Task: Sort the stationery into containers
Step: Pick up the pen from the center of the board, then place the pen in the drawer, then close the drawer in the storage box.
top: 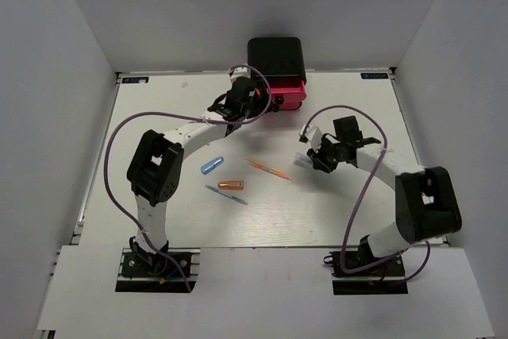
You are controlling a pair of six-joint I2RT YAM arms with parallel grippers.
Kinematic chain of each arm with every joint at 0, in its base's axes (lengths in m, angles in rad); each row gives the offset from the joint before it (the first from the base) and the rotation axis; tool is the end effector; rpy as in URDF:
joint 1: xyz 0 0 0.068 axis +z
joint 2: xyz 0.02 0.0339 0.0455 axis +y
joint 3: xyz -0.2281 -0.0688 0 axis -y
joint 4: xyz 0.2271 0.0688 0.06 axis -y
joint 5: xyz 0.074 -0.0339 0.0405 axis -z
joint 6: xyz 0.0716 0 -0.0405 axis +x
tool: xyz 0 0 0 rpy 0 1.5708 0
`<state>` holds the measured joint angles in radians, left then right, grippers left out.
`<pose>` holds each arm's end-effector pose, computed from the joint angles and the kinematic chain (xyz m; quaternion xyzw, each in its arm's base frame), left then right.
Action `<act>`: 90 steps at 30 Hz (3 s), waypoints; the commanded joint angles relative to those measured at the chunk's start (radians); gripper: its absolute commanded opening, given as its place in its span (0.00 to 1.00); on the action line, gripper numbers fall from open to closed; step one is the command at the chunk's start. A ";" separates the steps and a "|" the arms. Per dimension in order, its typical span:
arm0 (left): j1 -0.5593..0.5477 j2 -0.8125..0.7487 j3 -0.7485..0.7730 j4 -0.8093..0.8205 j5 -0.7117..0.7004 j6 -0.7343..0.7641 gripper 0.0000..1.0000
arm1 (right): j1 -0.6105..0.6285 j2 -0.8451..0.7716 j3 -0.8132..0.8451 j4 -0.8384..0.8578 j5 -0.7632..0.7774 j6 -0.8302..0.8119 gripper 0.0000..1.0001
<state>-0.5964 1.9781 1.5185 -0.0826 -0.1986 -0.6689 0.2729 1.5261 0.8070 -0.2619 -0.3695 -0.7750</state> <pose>0.3918 -0.2489 0.2016 -0.0801 0.8640 -0.2198 0.4458 0.2805 0.1054 0.1199 -0.5168 0.7877 0.0993 0.3204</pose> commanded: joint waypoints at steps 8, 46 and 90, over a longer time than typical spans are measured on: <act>0.007 -0.148 -0.155 0.040 0.004 -0.005 0.81 | -0.023 -0.150 0.326 0.081 -0.091 -0.041 0.00; -0.002 -0.110 -0.130 0.067 0.031 -0.057 0.80 | 0.003 0.260 0.761 0.339 -0.332 0.092 0.62; 0.007 0.073 0.016 0.133 -0.035 -0.316 0.44 | -0.162 -0.305 0.026 0.418 -0.203 0.281 0.88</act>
<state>-0.5869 2.1681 1.6459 0.0021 -0.2581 -0.9955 0.1123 1.2423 0.8505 0.1635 -0.5529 -0.4850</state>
